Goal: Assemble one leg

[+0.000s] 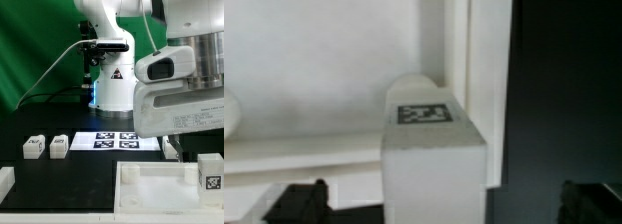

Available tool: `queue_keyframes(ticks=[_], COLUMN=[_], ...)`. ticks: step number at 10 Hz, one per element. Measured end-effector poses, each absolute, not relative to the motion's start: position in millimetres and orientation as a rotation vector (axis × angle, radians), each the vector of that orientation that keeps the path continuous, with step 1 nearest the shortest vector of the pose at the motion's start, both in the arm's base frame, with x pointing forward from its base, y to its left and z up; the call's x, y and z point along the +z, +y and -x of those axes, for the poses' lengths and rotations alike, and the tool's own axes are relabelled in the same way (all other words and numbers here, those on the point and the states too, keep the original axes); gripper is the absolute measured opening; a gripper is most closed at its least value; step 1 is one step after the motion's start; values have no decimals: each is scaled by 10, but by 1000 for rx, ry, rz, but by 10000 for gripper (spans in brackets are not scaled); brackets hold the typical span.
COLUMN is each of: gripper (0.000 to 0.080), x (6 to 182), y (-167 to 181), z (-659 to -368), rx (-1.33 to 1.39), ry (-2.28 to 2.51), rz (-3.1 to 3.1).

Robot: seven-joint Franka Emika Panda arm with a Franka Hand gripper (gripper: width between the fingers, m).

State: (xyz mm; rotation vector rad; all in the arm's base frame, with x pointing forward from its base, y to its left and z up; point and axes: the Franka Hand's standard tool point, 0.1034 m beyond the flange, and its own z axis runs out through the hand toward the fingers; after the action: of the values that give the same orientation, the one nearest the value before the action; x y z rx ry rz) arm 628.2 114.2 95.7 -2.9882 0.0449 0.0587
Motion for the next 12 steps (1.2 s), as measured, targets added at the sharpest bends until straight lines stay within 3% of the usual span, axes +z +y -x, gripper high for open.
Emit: queue_keyframes(ticks=[3, 5, 8, 12], gripper=[649, 649, 291, 291], x=[787, 765, 762, 758], y=[1118, 1107, 1103, 1106], z=[-6232, -6218, -6216, -6237], rx=[3, 8, 9, 13], ry=[54, 57, 58, 315], rz=[3003, 3004, 3004, 2977])
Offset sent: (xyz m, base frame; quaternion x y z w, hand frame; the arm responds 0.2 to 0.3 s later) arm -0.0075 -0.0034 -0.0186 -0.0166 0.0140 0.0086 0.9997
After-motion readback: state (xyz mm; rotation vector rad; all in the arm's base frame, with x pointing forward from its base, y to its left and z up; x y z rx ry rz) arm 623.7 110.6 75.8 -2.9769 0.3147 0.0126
